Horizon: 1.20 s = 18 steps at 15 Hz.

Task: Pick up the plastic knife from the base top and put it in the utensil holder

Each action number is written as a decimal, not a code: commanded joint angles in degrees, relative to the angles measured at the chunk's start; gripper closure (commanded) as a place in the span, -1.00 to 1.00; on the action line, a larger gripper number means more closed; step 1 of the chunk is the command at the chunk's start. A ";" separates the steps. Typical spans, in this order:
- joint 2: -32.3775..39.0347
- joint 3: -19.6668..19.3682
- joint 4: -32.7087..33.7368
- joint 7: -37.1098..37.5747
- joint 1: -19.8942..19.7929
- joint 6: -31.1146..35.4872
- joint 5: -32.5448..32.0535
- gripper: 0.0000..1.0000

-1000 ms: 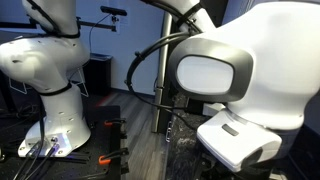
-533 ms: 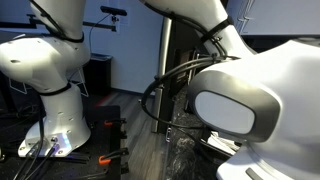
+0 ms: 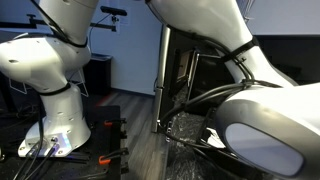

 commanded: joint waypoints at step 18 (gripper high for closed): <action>13.27 -0.83 14.78 1.42 1.44 -7.10 -2.62 -0.21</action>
